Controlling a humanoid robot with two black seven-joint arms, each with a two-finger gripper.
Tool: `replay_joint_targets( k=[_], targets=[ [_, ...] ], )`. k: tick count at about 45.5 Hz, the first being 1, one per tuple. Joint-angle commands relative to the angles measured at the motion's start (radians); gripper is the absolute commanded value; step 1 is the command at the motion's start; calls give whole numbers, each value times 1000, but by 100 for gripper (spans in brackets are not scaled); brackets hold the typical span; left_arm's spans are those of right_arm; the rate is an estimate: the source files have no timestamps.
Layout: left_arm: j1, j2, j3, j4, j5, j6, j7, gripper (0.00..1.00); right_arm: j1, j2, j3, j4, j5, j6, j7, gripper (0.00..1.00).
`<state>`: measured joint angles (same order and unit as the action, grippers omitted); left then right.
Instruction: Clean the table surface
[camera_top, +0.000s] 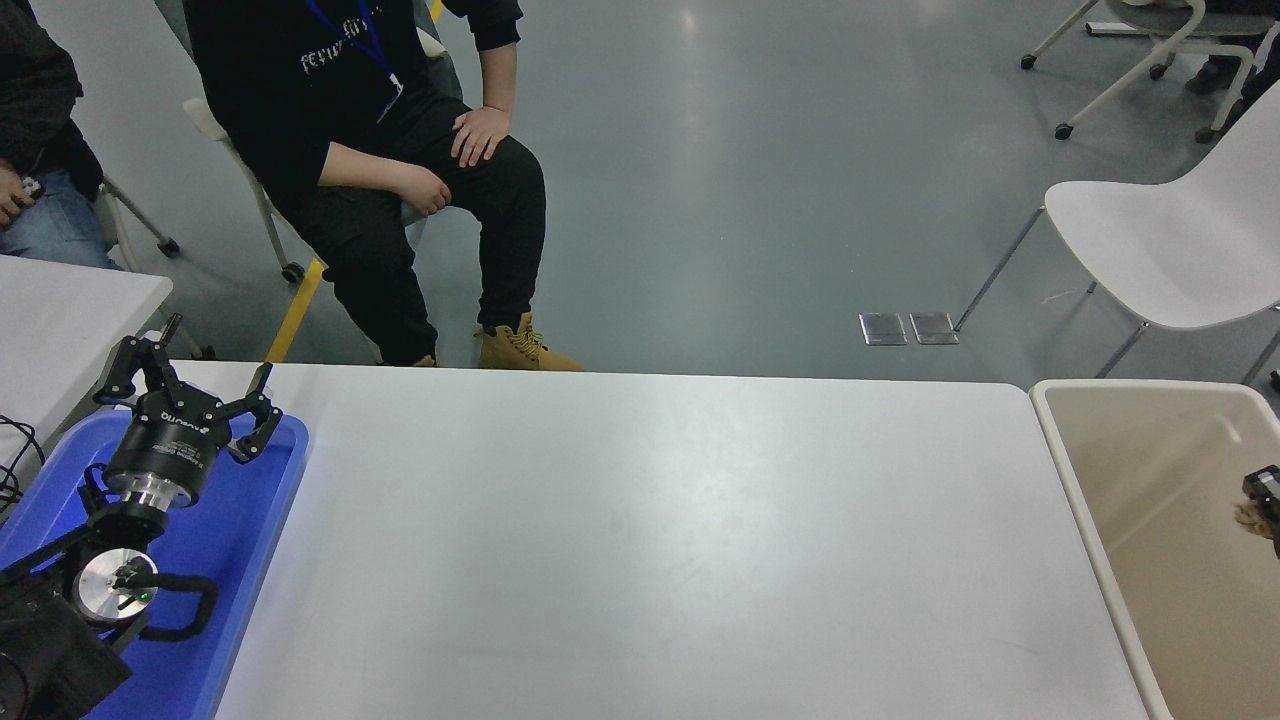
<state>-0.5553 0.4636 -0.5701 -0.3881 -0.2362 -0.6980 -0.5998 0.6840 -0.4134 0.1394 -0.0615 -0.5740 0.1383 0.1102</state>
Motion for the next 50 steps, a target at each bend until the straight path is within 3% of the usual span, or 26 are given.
replay_joint_targets(
  k=[1, 18, 23, 28, 35, 37, 50],
  targets=[
    [0, 1, -1, 0, 0, 0, 0, 100, -17, 50, 2, 0, 0, -12, -38, 0],
    [0, 0, 1, 0, 0, 0, 0, 100, -21, 56, 2, -1, 2, -28, -44, 0],
    [0, 0, -1, 0, 0, 0, 0, 100, -35, 56, -1, 0, 14, -32, -43, 26],
    [0, 0, -1, 0, 0, 0, 0, 100, -35, 56, 0, 0, 14, -46, -43, 65],
    [0, 0, -1, 0, 0, 0, 0, 100, -35, 54, 0, 2, 25, -83, -43, 91],
    [0, 1, 1, 0, 0, 0, 0, 100, -35, 54, 0, 3, 34, -86, -43, 96],
    [0, 0, -1, 0, 0, 0, 0, 100, -35, 53, 2, 9, 100, -72, -43, 97]
  ],
)
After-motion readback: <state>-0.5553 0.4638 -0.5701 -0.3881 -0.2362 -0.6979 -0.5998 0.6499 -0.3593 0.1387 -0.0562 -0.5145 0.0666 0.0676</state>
